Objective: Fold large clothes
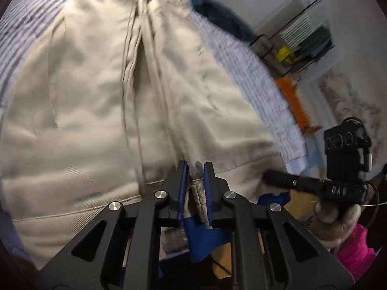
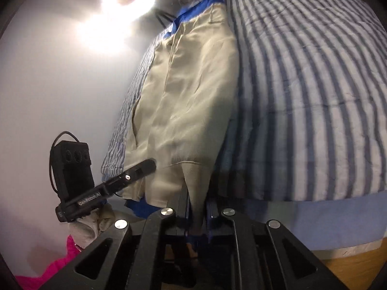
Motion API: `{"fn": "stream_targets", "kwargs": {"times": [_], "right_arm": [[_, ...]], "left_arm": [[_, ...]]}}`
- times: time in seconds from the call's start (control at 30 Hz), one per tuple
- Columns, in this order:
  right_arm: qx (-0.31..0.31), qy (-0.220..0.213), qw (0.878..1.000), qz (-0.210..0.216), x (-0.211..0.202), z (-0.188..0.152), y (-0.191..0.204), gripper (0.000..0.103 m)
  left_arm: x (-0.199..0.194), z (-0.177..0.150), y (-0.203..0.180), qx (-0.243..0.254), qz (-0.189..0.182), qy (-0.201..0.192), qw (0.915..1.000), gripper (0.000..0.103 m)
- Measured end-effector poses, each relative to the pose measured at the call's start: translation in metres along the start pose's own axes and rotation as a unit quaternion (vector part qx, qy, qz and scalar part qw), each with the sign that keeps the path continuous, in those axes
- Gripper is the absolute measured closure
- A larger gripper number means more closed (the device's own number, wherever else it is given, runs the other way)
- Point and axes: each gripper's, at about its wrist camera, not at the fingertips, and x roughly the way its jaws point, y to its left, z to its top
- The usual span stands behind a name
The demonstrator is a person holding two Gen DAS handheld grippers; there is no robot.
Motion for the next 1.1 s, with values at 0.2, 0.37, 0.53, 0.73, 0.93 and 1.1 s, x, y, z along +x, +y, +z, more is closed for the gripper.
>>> {"fn": "stream_targets", "kwargs": {"times": [0.2, 0.37, 0.53, 0.73, 0.93, 1.1], "right_arm": [[-0.038, 0.019, 0.999, -0.023, 0.016, -0.012, 0.009, 0.093], [-0.082, -0.02, 0.996, -0.027, -0.011, -0.008, 0.022, 0.054], [-0.041, -0.034, 0.999, -0.003, -0.018, 0.006, 0.0, 0.043], [0.008, 0.022, 0.999, 0.039, 0.022, 0.008, -0.011, 0.08], [0.012, -0.003, 0.998, 0.063, 0.02, 0.006, 0.002, 0.088], [0.003, 0.013, 0.999, 0.03, 0.032, 0.002, -0.005, 0.056]], "left_arm": [[-0.029, -0.008, -0.002, 0.024, 0.013, -0.01, 0.9996, 0.091], [-0.087, -0.023, 0.012, 0.033, 0.029, -0.061, 0.9972, 0.05], [-0.116, -0.014, 0.082, -0.075, 0.075, -0.107, 0.9886, 0.046], [-0.085, -0.02, 0.128, -0.143, 0.043, -0.06, 0.987, 0.076], [-0.1, -0.024, 0.117, -0.115, 0.036, -0.077, 0.9897, 0.08], [-0.092, -0.037, 0.123, -0.139, 0.013, -0.047, 0.9891, 0.056]]}}
